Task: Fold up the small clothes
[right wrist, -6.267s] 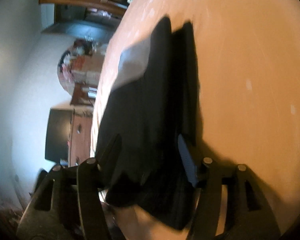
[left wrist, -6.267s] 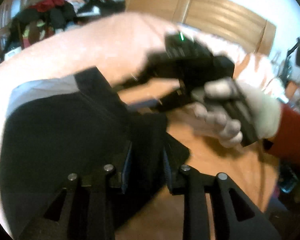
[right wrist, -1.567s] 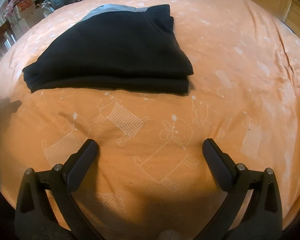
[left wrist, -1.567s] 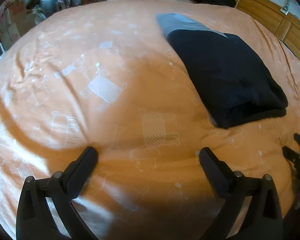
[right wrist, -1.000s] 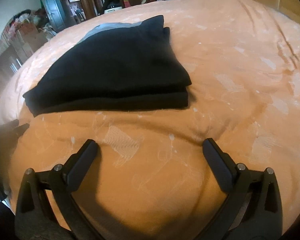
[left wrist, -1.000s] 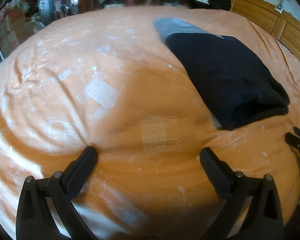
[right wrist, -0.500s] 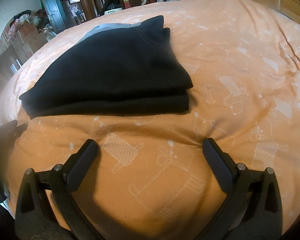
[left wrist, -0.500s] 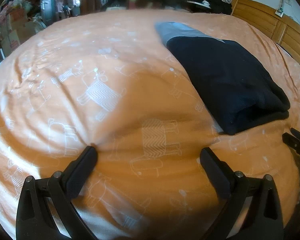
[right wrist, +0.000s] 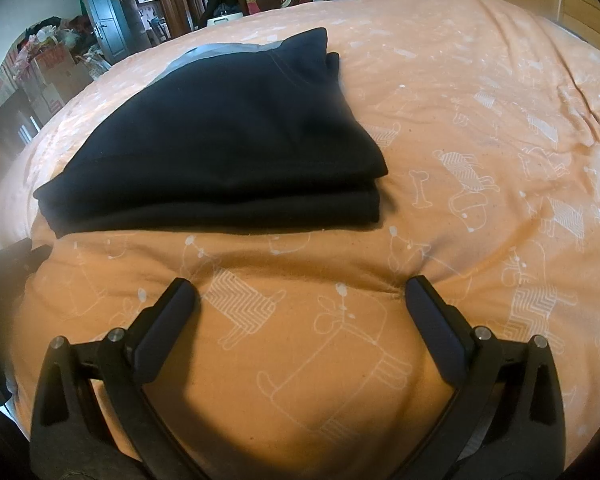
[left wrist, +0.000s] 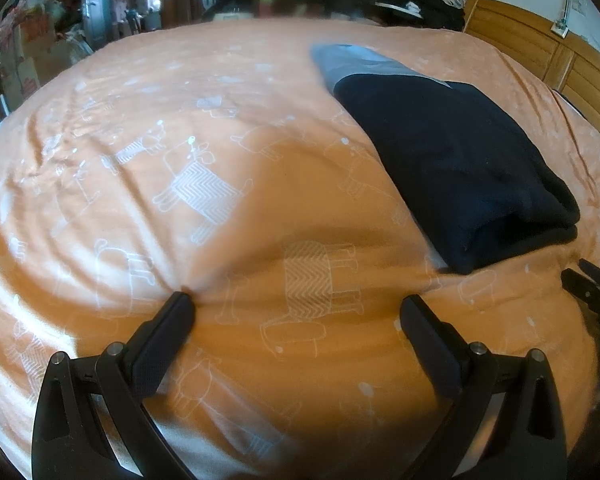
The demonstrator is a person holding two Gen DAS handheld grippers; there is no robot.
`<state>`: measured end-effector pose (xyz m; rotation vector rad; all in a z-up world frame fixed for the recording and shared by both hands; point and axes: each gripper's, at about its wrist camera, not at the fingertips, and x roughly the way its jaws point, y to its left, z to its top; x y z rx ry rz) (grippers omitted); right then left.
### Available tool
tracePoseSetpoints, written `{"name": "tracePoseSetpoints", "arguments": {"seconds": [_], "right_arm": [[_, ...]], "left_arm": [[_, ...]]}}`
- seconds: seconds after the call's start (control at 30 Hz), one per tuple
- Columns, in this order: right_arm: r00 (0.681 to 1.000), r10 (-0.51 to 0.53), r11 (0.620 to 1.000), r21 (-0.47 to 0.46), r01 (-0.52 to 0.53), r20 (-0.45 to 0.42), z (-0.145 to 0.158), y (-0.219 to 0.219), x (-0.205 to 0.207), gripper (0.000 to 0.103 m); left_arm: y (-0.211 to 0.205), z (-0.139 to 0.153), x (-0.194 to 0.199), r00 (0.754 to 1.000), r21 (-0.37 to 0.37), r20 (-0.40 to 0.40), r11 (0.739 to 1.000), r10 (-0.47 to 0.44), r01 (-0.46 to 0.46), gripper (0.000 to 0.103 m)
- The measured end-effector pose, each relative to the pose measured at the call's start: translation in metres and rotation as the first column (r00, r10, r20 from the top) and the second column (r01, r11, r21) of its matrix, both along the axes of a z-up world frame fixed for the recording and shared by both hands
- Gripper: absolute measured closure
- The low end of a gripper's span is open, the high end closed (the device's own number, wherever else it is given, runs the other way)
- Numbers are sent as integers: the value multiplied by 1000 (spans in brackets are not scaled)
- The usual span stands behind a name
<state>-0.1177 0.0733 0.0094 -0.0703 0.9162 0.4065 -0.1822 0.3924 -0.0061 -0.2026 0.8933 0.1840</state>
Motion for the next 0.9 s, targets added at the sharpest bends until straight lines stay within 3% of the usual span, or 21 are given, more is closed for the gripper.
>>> {"name": "tracePoseSetpoints", "arguments": {"seconds": [0.43,0.73,0.9], "right_arm": [[1000,-8,1000,-28,8,8,1,2,-2,0],[998,-13,997,-80,8,-59,8,8,6,0],[999,-15,997,-83,12,-37,7,10,6,0]], "left_arm": [[0,2,-6,1000,-10,13,1000,2,-2,0],[0,2,-7,1000,-11,13,1000,2,-2,0],[-1,2,-9,1000,-10,10,1000,2,-2,0]]}}
